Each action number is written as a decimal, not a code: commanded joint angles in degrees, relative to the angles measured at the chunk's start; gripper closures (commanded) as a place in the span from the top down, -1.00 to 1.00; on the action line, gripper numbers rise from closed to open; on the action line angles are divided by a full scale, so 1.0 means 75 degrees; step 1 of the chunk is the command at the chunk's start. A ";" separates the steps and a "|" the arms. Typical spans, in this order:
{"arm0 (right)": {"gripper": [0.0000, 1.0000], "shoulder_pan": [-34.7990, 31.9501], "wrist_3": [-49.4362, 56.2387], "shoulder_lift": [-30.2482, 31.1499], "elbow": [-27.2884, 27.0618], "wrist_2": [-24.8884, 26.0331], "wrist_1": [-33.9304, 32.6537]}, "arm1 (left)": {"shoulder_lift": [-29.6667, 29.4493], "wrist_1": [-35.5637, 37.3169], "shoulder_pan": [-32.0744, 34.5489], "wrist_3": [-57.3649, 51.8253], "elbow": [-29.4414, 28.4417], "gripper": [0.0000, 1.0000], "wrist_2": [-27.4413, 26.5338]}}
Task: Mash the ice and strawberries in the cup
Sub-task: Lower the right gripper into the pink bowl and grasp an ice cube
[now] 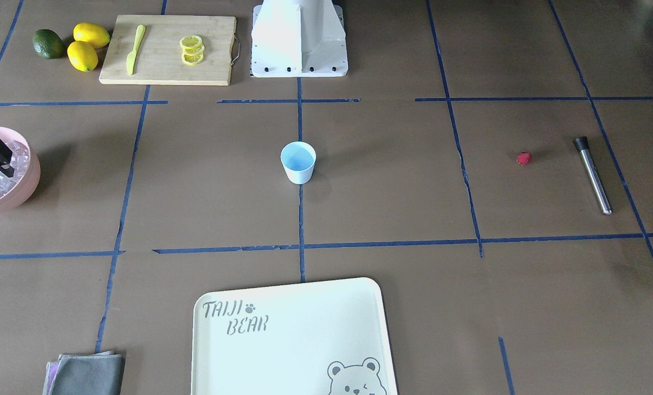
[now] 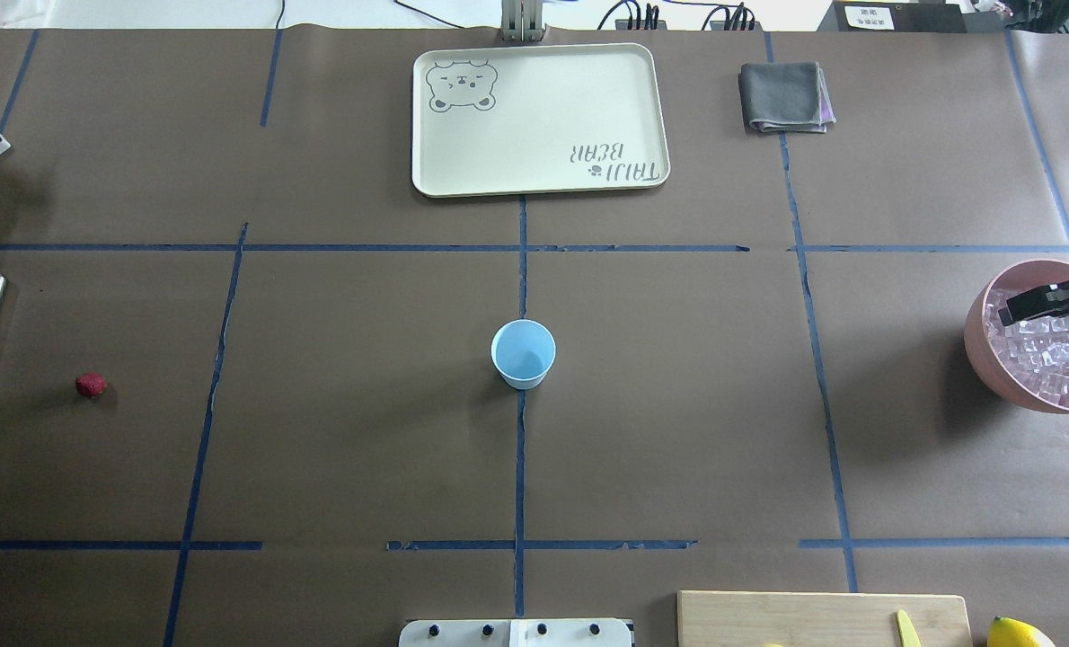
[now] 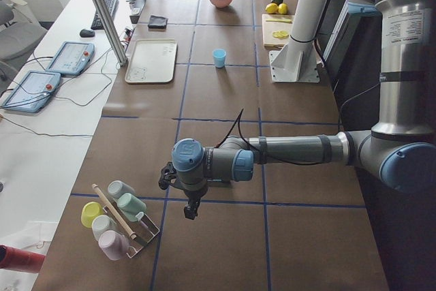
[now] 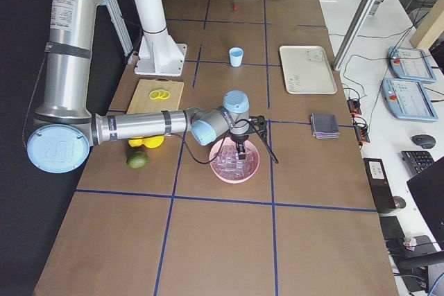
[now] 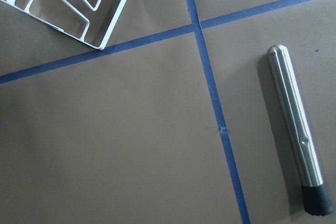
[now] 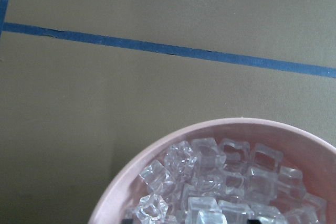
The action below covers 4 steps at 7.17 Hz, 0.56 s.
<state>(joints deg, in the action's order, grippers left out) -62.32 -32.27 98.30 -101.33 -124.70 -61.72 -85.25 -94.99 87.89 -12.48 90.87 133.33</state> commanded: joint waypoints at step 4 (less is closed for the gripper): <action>0.53 0.0177 0.0014 -0.0005 0.0116 0.0162 -0.0009 | 0.0000 -0.0015 0.0000 0.0000 -0.0010 1.00 0.0000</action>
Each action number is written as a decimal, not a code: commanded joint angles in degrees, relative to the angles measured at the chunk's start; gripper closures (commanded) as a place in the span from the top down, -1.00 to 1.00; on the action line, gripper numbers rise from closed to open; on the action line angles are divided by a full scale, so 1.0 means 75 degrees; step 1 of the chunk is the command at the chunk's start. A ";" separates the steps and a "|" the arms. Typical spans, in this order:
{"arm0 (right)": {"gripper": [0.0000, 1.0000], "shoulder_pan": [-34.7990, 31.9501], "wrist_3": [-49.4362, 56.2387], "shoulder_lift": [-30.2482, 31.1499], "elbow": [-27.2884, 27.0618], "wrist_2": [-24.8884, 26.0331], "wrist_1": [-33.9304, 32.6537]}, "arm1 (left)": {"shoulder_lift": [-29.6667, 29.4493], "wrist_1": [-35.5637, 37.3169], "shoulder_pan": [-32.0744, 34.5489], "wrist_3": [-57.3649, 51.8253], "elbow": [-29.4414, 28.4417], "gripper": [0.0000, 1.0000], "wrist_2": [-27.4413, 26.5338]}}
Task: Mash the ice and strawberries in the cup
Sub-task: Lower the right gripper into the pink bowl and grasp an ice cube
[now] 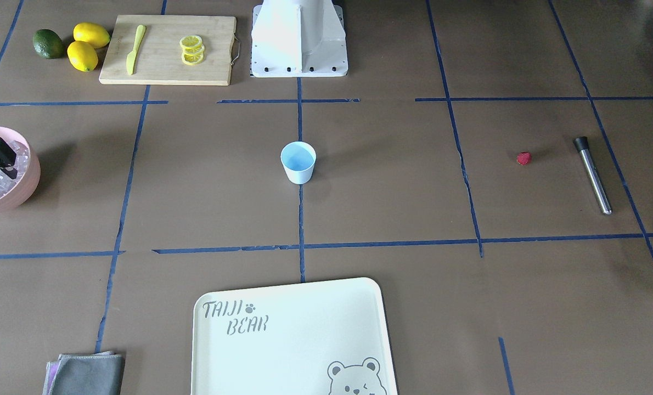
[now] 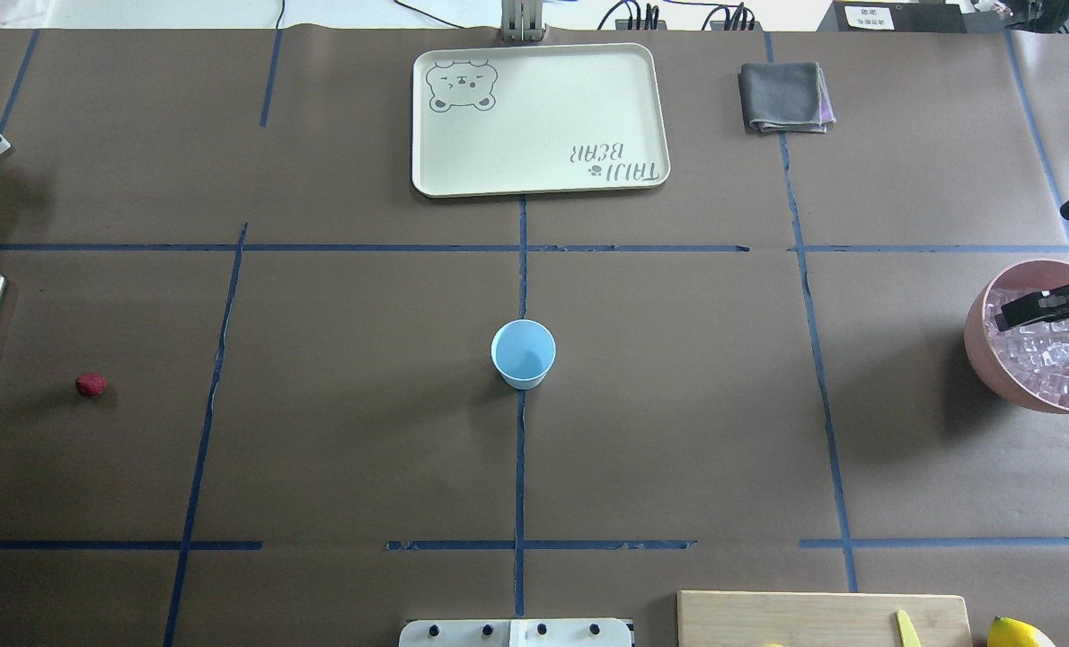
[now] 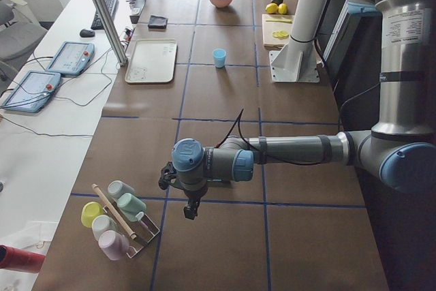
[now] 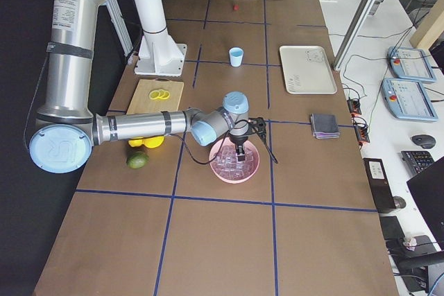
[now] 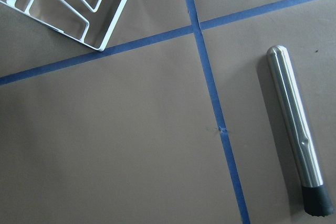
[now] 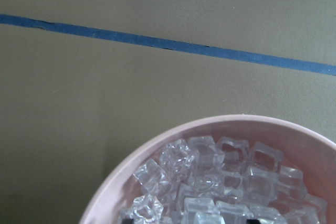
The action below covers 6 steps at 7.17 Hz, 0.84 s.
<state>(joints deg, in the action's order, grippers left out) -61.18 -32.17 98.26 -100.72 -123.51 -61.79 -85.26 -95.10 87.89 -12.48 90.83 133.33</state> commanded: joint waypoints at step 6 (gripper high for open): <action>-0.28 0.0059 0.0001 0.0011 0.0070 0.0003 0.0012 | 0.0000 0.0012 0.0000 0.0000 -0.0005 1.00 0.0000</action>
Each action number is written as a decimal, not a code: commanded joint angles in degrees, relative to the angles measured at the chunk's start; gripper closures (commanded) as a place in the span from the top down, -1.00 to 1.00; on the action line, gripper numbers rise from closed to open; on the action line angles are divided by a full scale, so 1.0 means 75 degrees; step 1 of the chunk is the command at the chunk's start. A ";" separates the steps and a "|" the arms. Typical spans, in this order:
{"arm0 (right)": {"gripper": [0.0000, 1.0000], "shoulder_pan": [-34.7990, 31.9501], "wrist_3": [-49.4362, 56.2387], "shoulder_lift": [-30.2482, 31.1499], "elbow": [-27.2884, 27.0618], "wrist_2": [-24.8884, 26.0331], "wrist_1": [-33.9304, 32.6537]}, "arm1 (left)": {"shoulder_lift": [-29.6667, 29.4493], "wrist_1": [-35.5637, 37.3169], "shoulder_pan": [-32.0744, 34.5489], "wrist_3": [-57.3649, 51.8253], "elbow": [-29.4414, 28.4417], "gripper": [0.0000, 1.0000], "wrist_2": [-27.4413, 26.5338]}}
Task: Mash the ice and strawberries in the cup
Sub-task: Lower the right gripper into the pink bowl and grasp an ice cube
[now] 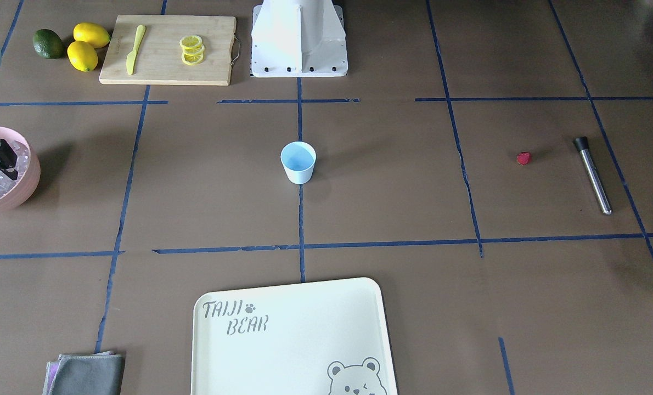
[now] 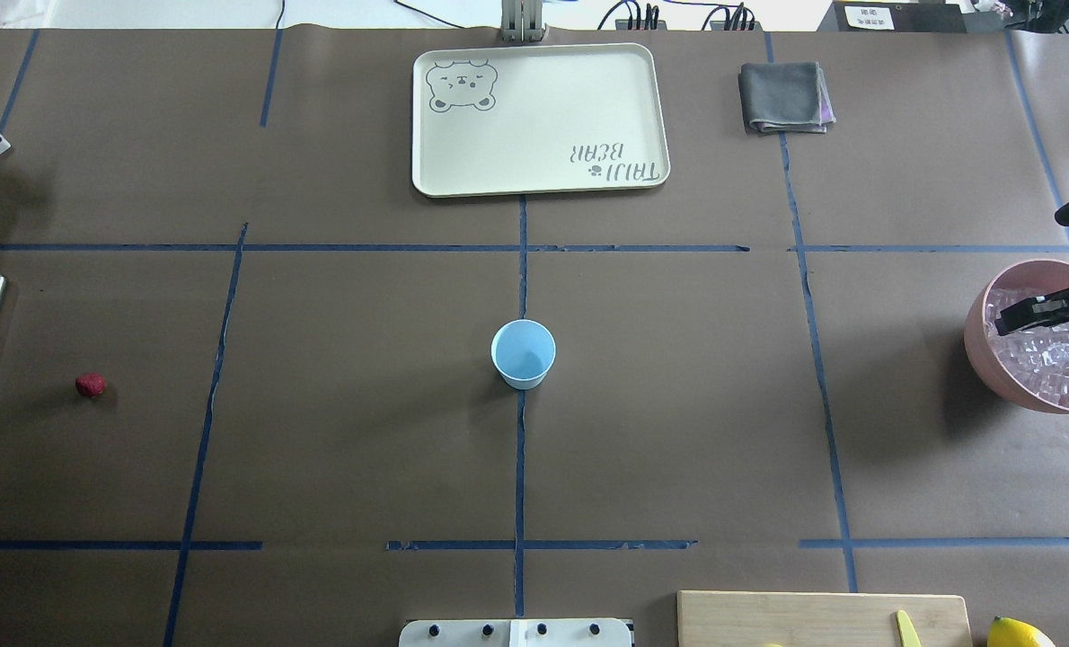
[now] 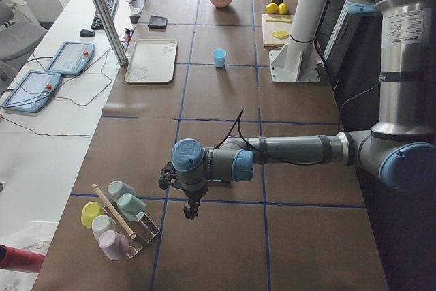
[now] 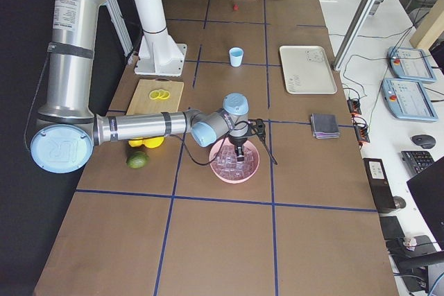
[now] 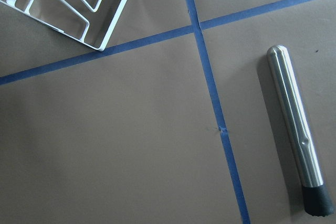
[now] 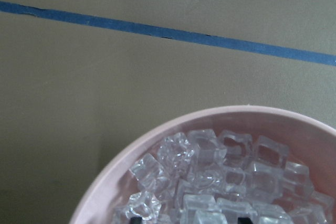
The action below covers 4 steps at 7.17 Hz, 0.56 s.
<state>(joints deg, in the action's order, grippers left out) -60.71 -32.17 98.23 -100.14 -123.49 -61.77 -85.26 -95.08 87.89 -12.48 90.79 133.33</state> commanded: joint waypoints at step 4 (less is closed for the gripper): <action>-0.93 -0.0027 0.0000 0.0028 -0.0077 -0.0035 0.0021 | 0.0000 -0.0014 0.0000 0.0000 0.0012 1.00 0.0000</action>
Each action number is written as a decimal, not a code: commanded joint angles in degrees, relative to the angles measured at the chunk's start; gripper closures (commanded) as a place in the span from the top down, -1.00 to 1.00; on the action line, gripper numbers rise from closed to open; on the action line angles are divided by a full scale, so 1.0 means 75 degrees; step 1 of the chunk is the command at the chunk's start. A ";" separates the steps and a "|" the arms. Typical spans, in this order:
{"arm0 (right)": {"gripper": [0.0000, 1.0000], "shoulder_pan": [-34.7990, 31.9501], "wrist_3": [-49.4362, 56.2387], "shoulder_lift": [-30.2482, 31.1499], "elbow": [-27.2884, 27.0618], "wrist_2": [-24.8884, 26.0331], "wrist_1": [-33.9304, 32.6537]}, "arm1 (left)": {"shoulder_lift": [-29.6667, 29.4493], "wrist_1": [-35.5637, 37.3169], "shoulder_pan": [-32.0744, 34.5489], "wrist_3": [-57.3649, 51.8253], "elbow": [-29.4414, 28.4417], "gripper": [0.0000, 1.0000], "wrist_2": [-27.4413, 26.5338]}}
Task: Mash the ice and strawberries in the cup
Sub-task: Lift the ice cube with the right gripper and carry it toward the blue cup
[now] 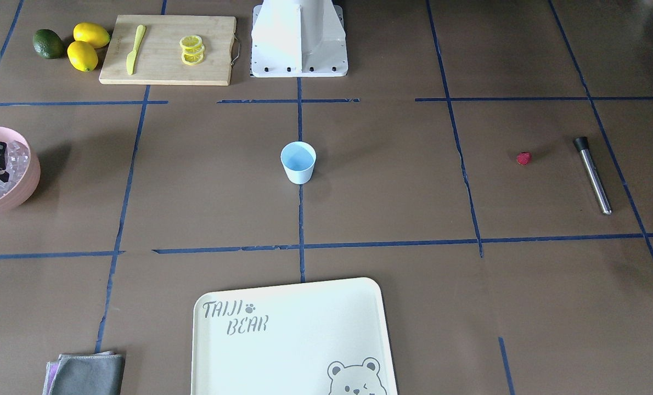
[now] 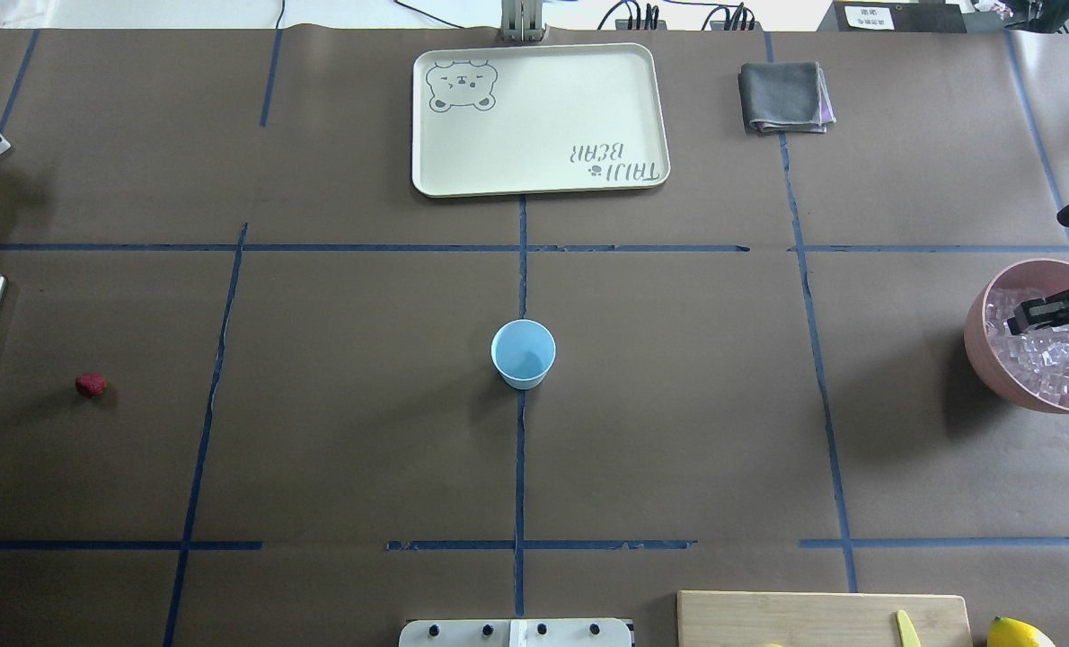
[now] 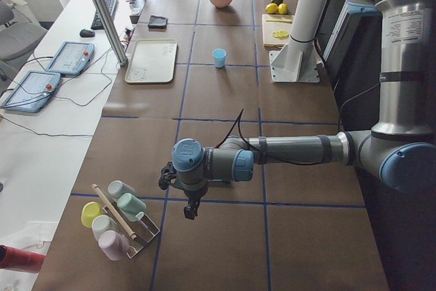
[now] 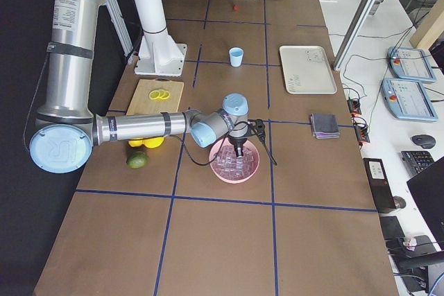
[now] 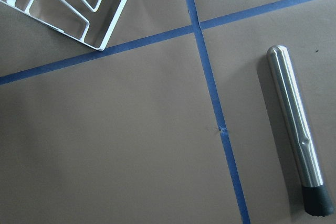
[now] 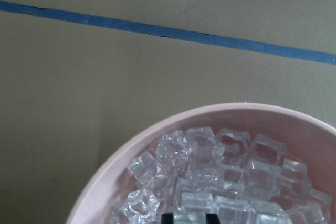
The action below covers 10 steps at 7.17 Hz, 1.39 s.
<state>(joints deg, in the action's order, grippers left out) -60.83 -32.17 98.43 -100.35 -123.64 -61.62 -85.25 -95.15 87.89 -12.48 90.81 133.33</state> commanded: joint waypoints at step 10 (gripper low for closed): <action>-1.00 0.0505 -0.0784 -0.3180 -0.0917 0.0009 -0.2990 | 0.0000 -0.0016 0.0000 0.0000 0.0045 1.00 0.0012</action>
<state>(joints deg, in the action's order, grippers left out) -58.19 -36.84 80.32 -106.60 -123.64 -76.80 -85.24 -95.24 87.89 -12.48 91.06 133.38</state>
